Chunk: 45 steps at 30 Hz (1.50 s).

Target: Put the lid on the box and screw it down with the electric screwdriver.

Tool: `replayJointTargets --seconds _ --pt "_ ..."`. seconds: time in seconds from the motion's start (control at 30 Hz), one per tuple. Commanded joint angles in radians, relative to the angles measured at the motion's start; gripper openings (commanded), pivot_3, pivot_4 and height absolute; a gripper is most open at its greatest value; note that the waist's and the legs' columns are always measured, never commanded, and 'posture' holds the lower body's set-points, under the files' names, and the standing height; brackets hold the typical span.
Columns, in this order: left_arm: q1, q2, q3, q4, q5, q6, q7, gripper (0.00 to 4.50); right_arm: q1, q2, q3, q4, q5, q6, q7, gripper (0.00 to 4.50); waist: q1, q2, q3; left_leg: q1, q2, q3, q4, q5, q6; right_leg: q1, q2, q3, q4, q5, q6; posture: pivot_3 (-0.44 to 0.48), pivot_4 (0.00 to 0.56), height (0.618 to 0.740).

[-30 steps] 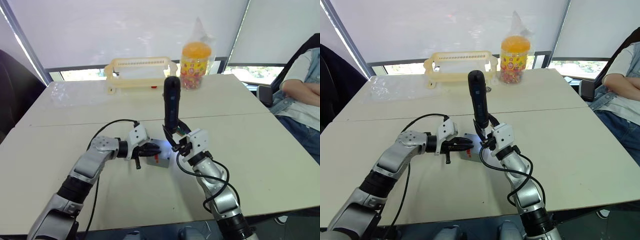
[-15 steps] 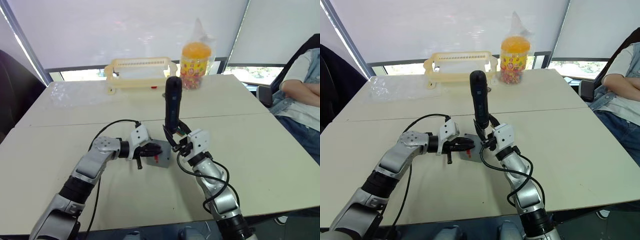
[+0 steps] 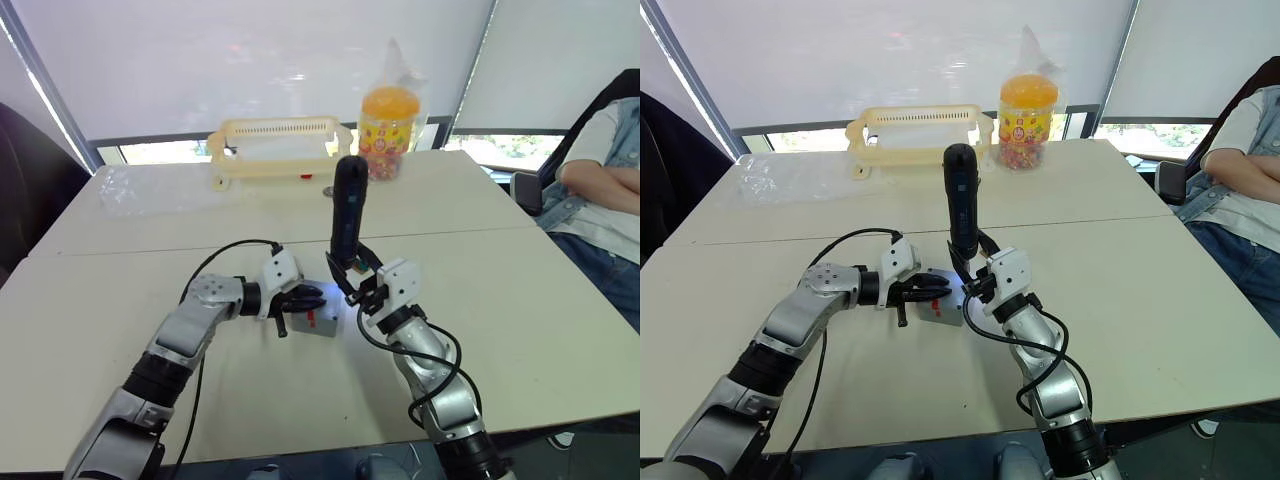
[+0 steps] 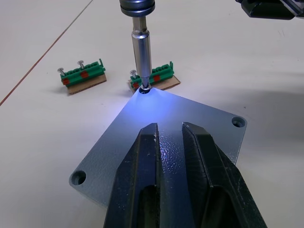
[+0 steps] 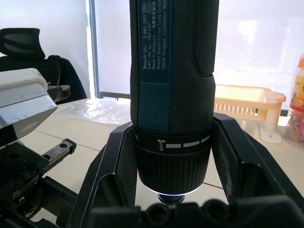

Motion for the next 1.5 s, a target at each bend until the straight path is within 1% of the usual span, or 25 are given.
replayJointTargets --seconds 0.03,0.4,0.77,0.97,1.23,1.5 --pt "0.011 0.001 -0.024 0.018 0.033 0.005 0.009 0.78 0.041 -0.007 0.014 0.107 -0.008 0.073 0.015 1.81 0.0 0.0 0.0 0.0 0.0 0.0 0.0 0.0 0.0 0.0 0.0 0.0 0.0 0.0 0.0 0.0 0.15 0.74" --pt "0.017 0.002 -0.024 0.009 0.033 0.007 0.014 0.78 0.025 0.004 0.02 0.121 -0.006 0.06 0.021 1.81 0.0 0.0 0.0 0.0 0.0 0.0 -0.001 0.0 0.0 0.0 0.0 0.0 -0.001 -0.001 0.0 0.0 0.15 0.74" --pt "0.017 -0.005 -0.026 0.016 0.034 0.001 0.02 0.78 0.02 0.009 0.024 0.053 0.009 0.079 0.033 1.81 -0.002 0.0 0.0 -0.001 0.0 -0.001 -0.003 -0.001 0.0 -0.002 0.0 0.0 -0.002 -0.001 -0.001 0.0 0.15 0.74" --pt "0.015 -0.013 -0.03 0.024 0.038 -0.004 0.023 0.78 0.004 0.018 0.025 0.053 0.003 0.074 0.028 1.81 -0.002 0.0 0.001 -0.001 0.0 -0.001 -0.004 -0.001 0.0 -0.003 0.0 0.0 -0.002 -0.001 -0.001 0.0 0.15 0.74" --pt "0.025 -0.01 -0.031 0.019 0.04 -0.005 0.022 0.78 -0.002 0.021 0.023 0.042 0.001 0.073 0.027 1.81 -0.002 0.0 0.001 0.0 0.0 0.0 -0.013 0.0 0.0 -0.004 0.0 0.0 -0.007 -0.001 -0.001 0.0 0.15 0.74" --pt "0.029 -0.01 -0.033 0.019 0.041 -0.006 0.022 0.78 0.004 0.023 0.019 0.008 -0.001 0.067 0.018 1.81 -0.002 0.0 0.001 -0.001 0.001 0.0 -0.016 0.0 0.0 -0.004 0.0 -0.001 -0.013 -0.001 -0.001 0.0 0.15 0.74"
